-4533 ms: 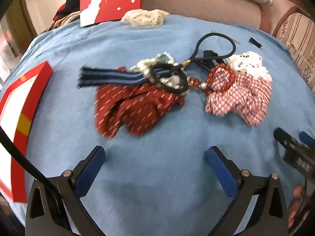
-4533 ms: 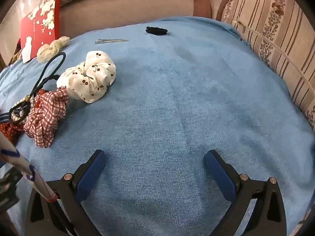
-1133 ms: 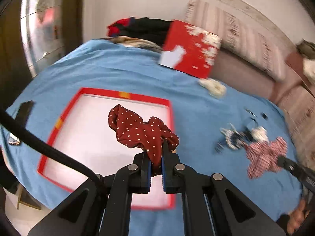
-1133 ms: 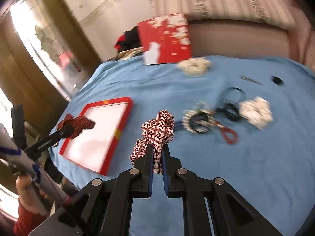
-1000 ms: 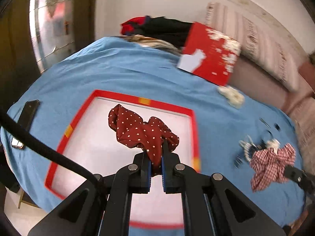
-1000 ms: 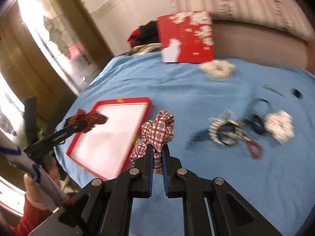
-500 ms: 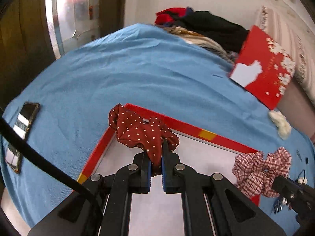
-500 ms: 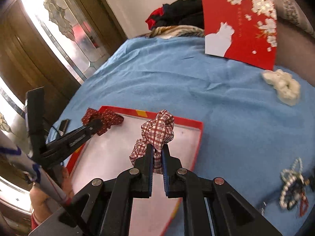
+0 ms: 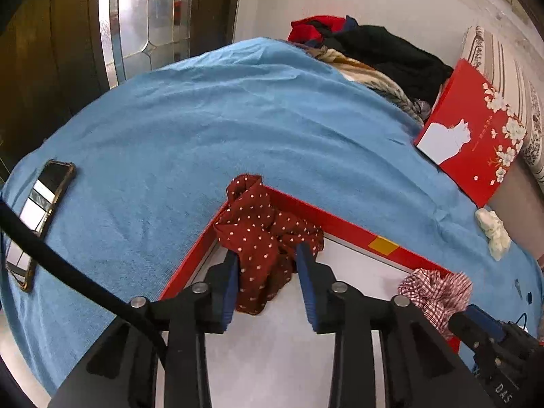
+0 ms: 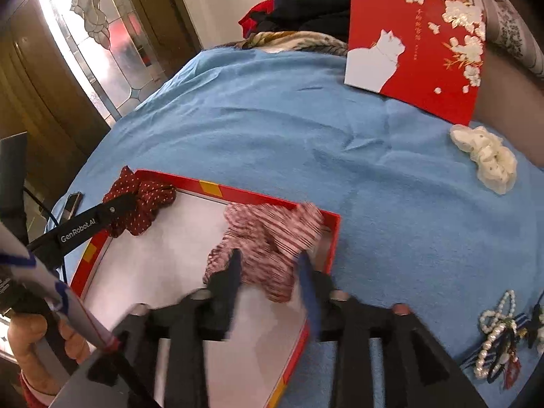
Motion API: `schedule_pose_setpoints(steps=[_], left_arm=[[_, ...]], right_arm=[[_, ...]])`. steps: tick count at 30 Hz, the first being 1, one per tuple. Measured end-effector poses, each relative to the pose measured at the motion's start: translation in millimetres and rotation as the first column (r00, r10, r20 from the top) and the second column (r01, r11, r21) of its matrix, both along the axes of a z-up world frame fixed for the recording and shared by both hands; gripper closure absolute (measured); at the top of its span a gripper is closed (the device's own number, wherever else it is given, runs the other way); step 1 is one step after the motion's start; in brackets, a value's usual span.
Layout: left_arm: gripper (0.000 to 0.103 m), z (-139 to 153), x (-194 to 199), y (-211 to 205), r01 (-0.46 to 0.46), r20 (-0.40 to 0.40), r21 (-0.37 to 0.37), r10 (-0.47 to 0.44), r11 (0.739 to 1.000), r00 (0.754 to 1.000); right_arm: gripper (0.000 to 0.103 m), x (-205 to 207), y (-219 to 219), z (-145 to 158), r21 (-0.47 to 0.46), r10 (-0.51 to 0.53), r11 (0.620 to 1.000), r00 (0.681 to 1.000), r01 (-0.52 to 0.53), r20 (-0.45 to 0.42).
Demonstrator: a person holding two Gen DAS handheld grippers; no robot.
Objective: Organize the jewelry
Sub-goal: 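Open both tools to drop the scrunchies into the box lid, then move both tools back to the remaining pile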
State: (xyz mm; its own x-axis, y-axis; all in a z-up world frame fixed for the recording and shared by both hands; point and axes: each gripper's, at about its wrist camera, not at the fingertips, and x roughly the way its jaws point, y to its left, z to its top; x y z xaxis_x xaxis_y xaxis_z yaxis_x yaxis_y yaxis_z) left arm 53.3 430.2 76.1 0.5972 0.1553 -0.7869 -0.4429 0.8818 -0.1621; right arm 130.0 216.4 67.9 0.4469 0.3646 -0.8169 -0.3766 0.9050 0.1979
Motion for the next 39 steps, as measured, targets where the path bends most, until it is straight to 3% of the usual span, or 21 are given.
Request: schedule_pose_setpoints(steps=[7,12,17,21,26,32,39], left_arm=[[0.058,25,-31,-17,0.002,0.072,0.028,-0.004,1.000,0.997],[0.056,34,-53,-38,0.008,0.111,0.023,-0.010,1.000,0.994],[0.056,38,-76,-73,0.051,0.091,0.047,-0.055,0.998,0.994],[0.056,37,-96,-113,0.152,0.049,0.038,-0.153,0.988,0.987],[0.053,33,-113,-169,0.284,0.003,0.052,-0.285,0.957,0.959],[0.053,28,-103,-229,0.412,-0.017,0.020,-0.412,0.911,0.911],[0.053,5,-71,-297,0.533,-0.073,-0.016,-0.532,0.846,0.843]], right_arm=[[0.054,-26,-12,27,-0.082,-0.015,0.996,0.998,0.021,0.066],[0.050,-53,-38,46,-0.125,-0.044,0.991,0.993,0.057,0.107],[0.048,-84,-76,57,-0.166,-0.076,0.981,0.987,0.100,0.144],[0.047,-107,-124,59,-0.180,-0.131,0.971,0.979,0.159,0.158],[0.047,-135,-203,44,-0.184,-0.248,0.945,0.960,0.269,0.131],[0.046,-156,-299,22,-0.159,-0.425,0.888,0.902,0.432,0.074],[0.046,-160,-357,9,-0.090,-0.506,0.857,0.862,0.508,0.040]])
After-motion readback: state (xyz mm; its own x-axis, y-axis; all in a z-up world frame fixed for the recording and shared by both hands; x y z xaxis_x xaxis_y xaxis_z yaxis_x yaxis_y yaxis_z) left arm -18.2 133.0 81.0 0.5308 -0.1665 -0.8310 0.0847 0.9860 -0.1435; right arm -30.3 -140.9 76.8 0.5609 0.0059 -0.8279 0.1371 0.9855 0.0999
